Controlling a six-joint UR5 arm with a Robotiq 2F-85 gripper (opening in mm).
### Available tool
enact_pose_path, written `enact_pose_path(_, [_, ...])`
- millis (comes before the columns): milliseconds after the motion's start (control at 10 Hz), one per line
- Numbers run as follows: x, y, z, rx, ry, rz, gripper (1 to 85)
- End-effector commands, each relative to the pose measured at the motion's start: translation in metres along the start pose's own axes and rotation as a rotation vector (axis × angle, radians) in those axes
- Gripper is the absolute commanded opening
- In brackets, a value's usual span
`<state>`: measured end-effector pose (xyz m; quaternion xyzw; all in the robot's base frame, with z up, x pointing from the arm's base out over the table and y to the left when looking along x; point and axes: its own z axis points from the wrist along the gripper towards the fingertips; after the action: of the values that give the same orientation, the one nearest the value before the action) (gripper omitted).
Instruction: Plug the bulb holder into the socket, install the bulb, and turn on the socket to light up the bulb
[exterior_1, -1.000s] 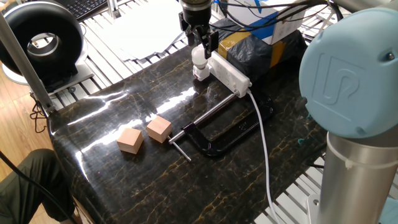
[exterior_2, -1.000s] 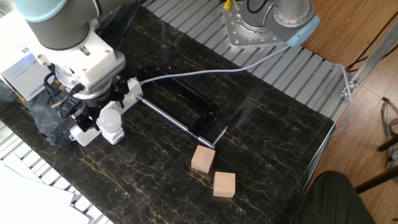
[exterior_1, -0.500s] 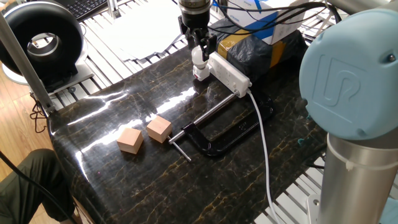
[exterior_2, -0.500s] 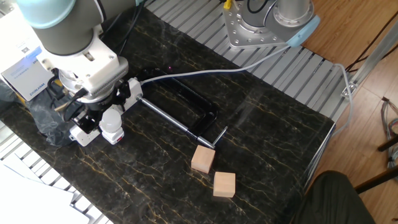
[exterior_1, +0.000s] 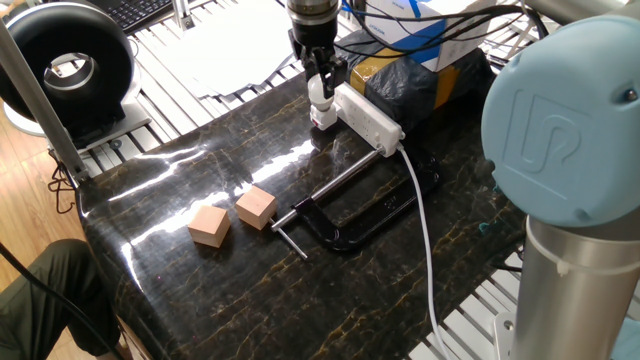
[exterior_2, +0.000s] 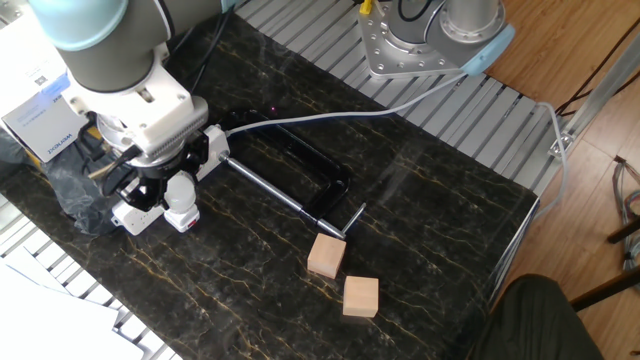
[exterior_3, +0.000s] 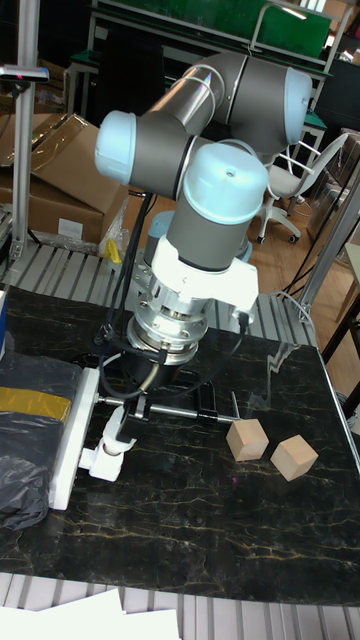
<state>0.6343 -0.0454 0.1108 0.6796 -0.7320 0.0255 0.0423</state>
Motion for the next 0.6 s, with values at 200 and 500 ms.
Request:
enact_pose_path(200, [0.0015, 0.0009, -0.0008, -0.004, 0.004, 0.08, 41.3])
enact_pose_path(500, [0.0005, 0.001, -0.001, -0.007, 0.003, 0.144, 34.3])
